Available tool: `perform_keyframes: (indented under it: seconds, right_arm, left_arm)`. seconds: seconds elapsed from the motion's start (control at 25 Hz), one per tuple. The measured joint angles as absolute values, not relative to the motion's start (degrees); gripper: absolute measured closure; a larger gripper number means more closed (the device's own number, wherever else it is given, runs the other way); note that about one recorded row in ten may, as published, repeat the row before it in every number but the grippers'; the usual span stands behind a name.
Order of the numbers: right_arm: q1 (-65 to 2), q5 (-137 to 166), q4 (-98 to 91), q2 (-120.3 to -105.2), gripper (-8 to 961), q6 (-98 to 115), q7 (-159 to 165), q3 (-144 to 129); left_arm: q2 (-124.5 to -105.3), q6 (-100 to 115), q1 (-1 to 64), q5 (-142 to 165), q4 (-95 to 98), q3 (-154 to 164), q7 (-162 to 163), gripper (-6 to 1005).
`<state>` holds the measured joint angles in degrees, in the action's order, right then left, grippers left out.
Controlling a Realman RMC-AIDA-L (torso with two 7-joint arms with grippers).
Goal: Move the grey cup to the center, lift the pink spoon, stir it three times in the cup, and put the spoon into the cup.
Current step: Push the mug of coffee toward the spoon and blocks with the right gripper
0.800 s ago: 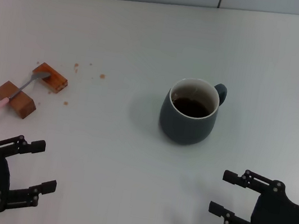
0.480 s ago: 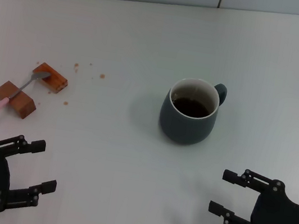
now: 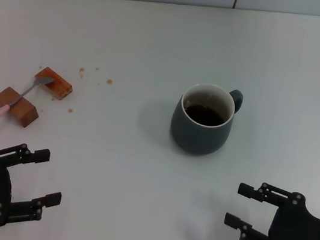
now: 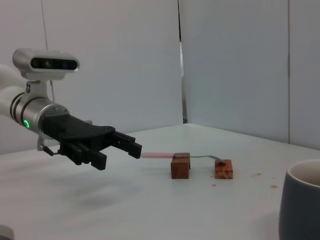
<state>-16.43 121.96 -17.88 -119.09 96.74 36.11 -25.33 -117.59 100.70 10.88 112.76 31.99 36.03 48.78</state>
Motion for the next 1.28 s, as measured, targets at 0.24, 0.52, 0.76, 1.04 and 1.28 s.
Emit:
perform_keyframes:
  seconds: [0.24,0.52,0.76,1.04,1.28]
  right_arm:
    - [-16.24,121.54,-17.78,-119.05,375,96.57,37.22,-24.78]
    - [-15.42,117.09,-15.57,-119.05,587,96.64,32.0,-24.63]
    - [-12.77,103.86,-11.11,-119.17,829,96.4,19.82,-22.72]
    - [-14.16,99.04,-9.94,-119.31,911,91.85,16.22,-19.75]
    - [-17.27,99.75,-9.64,-119.33,911,85.96,16.17,-20.29]
  left_arm:
    - [-117.51,101.02,11.01,112.76,31.99,35.81,48.78,198]
    - [-117.36,101.15,11.08,112.76,31.99,35.6,48.78,198]
    - [-117.13,101.79,11.08,112.62,31.99,35.42,48.78,198]
    - [-116.76,102.09,11.07,112.37,32.21,35.42,48.8,198]
    - [-116.77,102.16,11.07,112.32,32.61,35.39,49.03,199]
